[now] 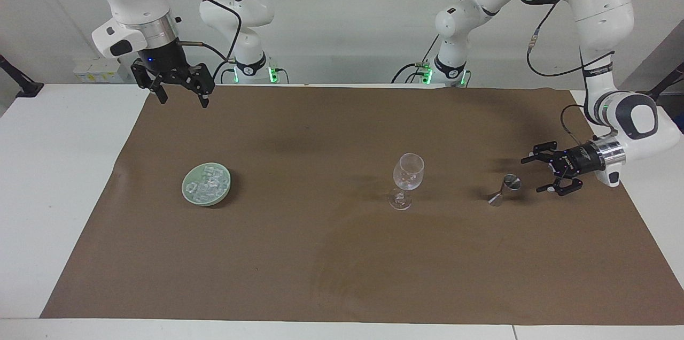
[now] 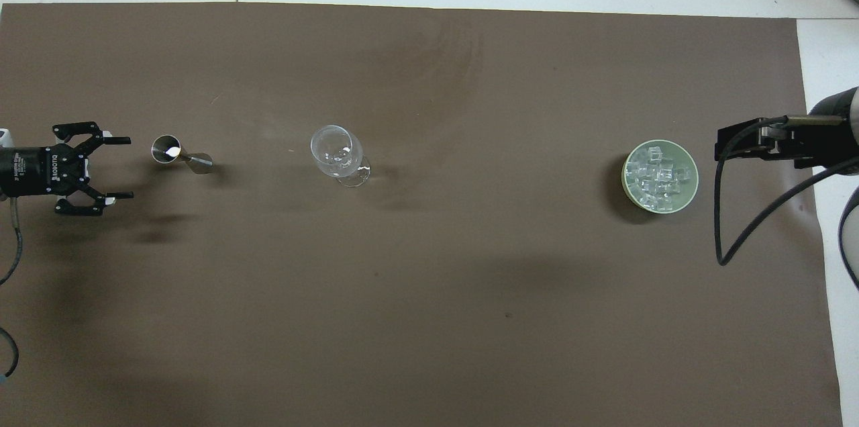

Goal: Pour wine and add ice with both arms
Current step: 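Reach the open left gripper toward the small silver cup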

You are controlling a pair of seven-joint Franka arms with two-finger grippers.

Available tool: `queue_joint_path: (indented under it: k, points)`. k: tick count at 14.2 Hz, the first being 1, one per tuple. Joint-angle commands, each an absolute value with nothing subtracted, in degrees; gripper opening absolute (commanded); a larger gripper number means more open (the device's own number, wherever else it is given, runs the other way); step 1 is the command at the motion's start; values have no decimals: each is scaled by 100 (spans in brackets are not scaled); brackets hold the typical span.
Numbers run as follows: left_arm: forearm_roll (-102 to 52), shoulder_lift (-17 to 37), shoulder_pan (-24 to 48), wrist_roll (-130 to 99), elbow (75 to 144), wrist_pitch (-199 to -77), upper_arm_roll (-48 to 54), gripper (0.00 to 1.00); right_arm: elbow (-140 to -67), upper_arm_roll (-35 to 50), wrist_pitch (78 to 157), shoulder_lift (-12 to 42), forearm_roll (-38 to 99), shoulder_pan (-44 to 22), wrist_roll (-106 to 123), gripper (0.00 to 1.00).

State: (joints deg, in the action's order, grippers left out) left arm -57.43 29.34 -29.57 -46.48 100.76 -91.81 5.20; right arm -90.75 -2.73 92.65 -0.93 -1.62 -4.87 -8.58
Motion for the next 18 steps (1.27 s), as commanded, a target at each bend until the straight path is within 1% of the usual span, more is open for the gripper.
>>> queue_joint_path:
  k: [1, 3, 8, 18]
  points:
    - [-5889, 3225, -2944, -4553, 9915, -9255, 615, 100, -9255, -255, 9396, -229, -132, -431, -765, 100]
    - [-5889, 3348, -2953, -4553, 9870, -9255, 694, 100, -9255, -255, 9396, -229, -123, -431, -765, 100]
    - [-5968, 3436, -2944, -4518, 9800, -9264, 817, 100, -9255, -255, 9396, -229, -132, -431, -765, 100]
    - [-5977, 3806, -2953, -4263, 9659, -9439, 1055, 100, -9255, -255, 9396, -229, -132, -431, -765, 100]
